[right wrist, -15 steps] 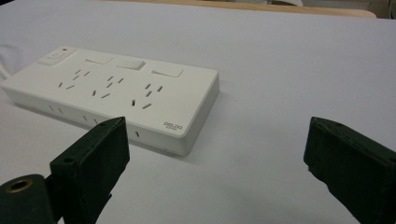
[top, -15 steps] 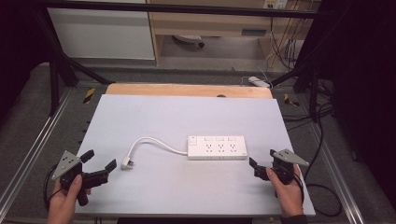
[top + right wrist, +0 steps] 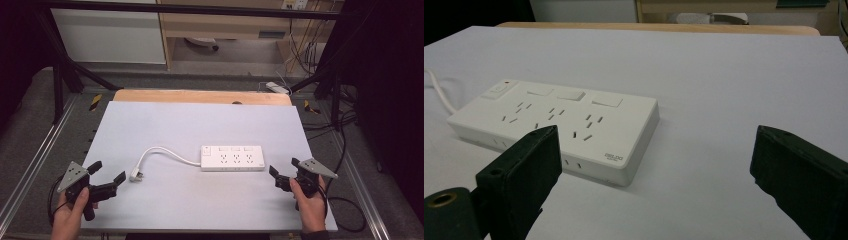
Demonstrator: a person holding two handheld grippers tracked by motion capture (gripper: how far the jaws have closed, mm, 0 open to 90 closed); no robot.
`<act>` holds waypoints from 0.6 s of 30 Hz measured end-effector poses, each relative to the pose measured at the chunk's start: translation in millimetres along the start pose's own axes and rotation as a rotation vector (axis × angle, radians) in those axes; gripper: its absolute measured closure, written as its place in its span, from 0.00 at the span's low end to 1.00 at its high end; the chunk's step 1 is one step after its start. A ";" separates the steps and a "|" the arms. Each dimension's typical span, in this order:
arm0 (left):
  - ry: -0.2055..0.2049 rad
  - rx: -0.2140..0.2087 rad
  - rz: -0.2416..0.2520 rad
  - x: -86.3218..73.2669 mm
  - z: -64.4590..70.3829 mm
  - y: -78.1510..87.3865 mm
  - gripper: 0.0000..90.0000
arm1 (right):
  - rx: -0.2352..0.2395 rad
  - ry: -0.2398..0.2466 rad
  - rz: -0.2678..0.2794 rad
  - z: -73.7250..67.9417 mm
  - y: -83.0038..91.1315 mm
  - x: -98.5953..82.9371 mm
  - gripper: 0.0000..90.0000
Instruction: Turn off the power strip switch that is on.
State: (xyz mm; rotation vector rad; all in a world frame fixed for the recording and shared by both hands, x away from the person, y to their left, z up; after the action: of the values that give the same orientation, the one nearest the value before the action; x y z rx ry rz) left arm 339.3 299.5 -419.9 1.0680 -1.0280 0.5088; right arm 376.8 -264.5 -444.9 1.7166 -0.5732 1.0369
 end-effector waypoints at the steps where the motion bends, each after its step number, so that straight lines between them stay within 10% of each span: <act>1: -0.001 -0.001 0.000 0.0 0.3 -0.1 0.05 | -0.008 0.008 0.000 -0.3 -0.1 0.7 0.05; 18: -0.009 -0.004 -0.001 0.0 1.5 -0.2 0.05 | -0.011 0.041 0.046 -11.0 9.5 14.0 0.03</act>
State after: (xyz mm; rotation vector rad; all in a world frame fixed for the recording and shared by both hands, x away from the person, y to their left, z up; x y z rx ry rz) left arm 338.8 298.2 -419.8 1.0681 -1.0356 0.5014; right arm 372.7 -256.7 -426.8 1.6751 -0.5931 1.0970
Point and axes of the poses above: each handheld gripper's, and its own axes: y roughly backward along the jaws, x roughly out of its top, z roughly to its right, the point moved 4 cm from there along -y, roughly forward along the jaws, and after that the axes turned 8 degrees about -z, right-handed, at the moved point
